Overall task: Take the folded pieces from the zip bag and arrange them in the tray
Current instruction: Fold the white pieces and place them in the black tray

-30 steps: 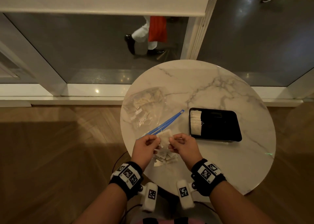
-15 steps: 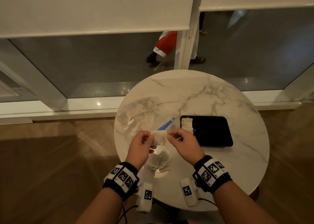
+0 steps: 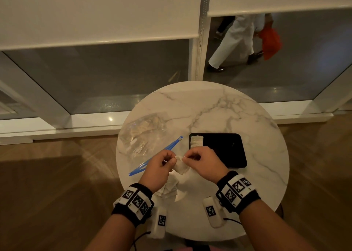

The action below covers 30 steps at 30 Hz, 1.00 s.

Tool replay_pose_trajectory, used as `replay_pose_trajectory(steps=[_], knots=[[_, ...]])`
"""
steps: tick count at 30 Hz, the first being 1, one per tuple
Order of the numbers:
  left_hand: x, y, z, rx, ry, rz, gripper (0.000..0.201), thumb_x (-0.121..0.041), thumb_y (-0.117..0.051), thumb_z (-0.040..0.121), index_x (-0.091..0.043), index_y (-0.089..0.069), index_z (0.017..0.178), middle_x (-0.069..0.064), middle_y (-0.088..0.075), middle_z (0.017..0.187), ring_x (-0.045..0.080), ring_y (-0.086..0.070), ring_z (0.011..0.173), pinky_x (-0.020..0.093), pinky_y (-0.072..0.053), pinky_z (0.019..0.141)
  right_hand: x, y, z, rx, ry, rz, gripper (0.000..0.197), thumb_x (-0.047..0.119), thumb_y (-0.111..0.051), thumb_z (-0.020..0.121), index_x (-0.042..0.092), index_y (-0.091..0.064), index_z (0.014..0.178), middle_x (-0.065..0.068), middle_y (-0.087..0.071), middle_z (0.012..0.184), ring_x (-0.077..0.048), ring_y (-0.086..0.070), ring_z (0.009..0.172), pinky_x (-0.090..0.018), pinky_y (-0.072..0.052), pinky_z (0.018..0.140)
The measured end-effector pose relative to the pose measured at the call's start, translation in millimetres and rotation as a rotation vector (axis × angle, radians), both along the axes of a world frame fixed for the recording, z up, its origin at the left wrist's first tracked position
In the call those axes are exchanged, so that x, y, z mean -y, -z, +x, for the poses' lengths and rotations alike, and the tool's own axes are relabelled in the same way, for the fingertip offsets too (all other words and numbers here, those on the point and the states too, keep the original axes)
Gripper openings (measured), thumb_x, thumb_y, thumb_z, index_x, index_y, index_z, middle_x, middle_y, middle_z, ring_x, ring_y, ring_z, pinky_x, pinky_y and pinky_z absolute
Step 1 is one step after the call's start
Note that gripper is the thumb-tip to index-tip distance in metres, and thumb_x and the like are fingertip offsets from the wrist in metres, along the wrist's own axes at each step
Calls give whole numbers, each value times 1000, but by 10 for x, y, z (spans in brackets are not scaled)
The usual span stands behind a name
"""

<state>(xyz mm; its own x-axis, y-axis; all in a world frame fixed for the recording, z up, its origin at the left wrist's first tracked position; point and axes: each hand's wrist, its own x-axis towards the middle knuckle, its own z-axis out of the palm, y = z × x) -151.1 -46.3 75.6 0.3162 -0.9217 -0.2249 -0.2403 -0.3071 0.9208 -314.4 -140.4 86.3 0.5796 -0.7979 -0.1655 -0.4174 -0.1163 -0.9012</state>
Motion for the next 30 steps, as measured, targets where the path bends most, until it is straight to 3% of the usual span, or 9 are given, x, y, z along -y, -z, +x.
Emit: replay_pose_trajectory(steps=[4,7,9,12,16,19,23,26,30], knots=[[86,20,-94,12,14,4,15,-10,-60,98,-21,-64,88,-5,-64,78,5,-56,68,22,-48,65,69,20,-104,-27,-31,5,2,19,-75,84,19,-75,82,5,-70,74,0,-62,69,-16,-50,68],[131,72,-170,25,-31,-14,13,-14,-60,98,-22,-65,89,-8,-68,87,7,-61,79,26,-51,73,126,53,-193,-45,-50,26,6,18,-74,85,21,-74,80,7,-69,72,-1,-62,68,-17,-50,68],[157,112,-206,21,-134,-19,10,-17,-60,98,-23,-65,92,-9,-67,95,8,-60,83,19,-50,74,207,124,-261,-101,76,-23,8,18,-72,86,22,-72,79,7,-69,74,-5,-64,71,-22,-52,70],[178,174,-235,-24,-241,7,9,-16,-59,98,-22,-65,95,-4,-66,101,3,-56,74,12,-48,66,341,212,-389,-189,311,-164,10,20,-66,90,23,-66,80,8,-65,79,-8,-61,76,-19,-47,67],[187,262,-260,4,-231,64,12,-11,-58,98,-21,-66,97,-4,-66,104,1,-58,80,7,-46,66,405,282,-451,-210,109,-87,10,19,-65,91,21,-64,81,5,-65,81,-11,-62,77,-23,-49,70],[229,309,-302,1,-217,97,13,-10,-58,98,-20,-66,101,-2,-66,106,3,-58,77,5,-45,63,492,334,-495,-213,172,-145,16,18,-61,93,23,-59,78,4,-63,74,-9,-58,66,-19,-43,61],[311,305,-376,28,-171,116,12,-19,-60,98,-23,-67,106,-8,-66,109,4,-61,82,6,-46,64,570,413,-474,-359,-20,-157,13,24,-54,97,28,-56,85,5,-59,84,-11,-57,77,-27,-50,70],[388,294,-459,23,-71,106,15,-30,-65,96,-28,-68,111,-14,-65,111,3,-63,90,11,-51,71,593,451,-433,-408,-133,-185,23,22,-53,97,34,-49,79,5,-56,84,-13,-55,80,-28,-46,70],[506,419,-524,78,5,113,6,-28,-71,92,-27,-72,97,-11,-71,97,5,-66,86,26,-56,80,619,463,-415,-323,-210,-117,18,19,-56,95,29,-55,81,8,-59,82,-11,-56,80,-31,-49,75]])
